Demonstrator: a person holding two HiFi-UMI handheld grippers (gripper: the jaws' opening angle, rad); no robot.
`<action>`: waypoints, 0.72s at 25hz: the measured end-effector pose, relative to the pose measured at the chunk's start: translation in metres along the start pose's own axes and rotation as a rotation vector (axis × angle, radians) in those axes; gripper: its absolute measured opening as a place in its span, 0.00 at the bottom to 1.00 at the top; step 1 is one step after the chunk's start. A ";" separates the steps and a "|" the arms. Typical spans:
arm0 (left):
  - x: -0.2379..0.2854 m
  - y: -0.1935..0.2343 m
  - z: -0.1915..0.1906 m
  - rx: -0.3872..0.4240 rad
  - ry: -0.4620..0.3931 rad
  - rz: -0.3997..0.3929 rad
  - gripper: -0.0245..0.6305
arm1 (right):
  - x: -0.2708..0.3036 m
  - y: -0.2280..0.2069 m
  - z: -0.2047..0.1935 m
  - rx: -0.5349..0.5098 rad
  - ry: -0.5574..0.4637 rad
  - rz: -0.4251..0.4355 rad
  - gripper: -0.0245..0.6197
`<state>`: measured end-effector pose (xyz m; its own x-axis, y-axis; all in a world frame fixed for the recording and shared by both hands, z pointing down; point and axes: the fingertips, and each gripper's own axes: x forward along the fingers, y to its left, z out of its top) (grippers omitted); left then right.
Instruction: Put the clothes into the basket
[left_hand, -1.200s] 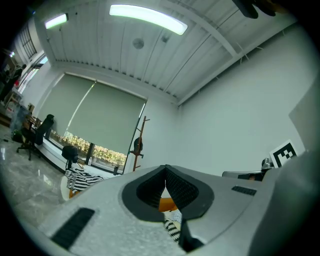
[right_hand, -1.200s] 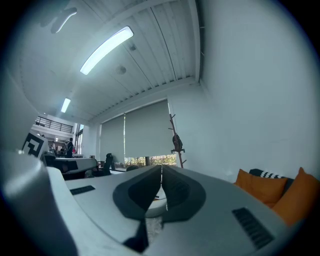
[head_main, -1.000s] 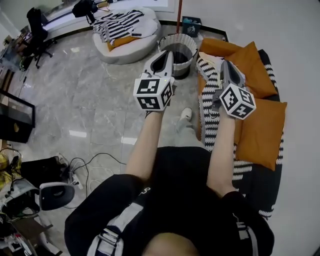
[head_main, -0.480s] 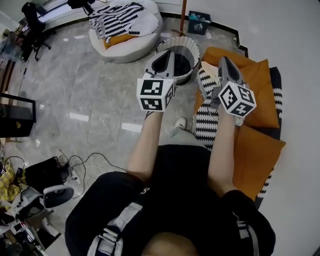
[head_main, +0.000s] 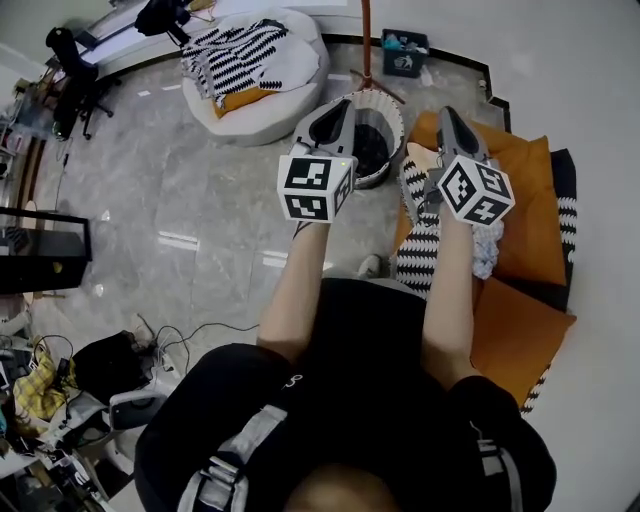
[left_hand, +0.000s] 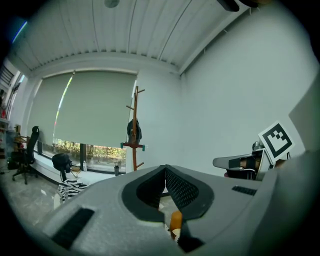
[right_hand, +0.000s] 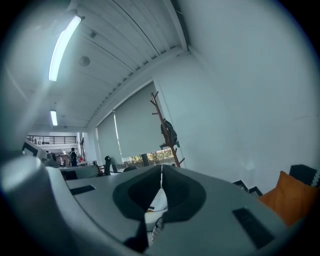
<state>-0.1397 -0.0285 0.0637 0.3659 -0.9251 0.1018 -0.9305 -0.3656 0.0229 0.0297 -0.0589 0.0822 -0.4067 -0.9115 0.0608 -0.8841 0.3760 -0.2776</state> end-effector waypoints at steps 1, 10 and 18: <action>0.006 -0.001 0.000 0.003 0.005 -0.006 0.05 | 0.002 -0.005 0.000 0.005 -0.002 -0.005 0.06; 0.054 -0.033 -0.032 0.022 0.107 -0.148 0.05 | 0.004 -0.052 -0.027 0.097 0.024 -0.103 0.06; 0.094 -0.075 -0.088 -0.026 0.237 -0.318 0.05 | -0.026 -0.105 -0.085 0.183 0.103 -0.286 0.06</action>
<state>-0.0370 -0.0790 0.1591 0.6247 -0.7158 0.3121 -0.7727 -0.6242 0.1151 0.1133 -0.0602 0.1915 -0.1781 -0.9505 0.2545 -0.9133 0.0634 -0.4023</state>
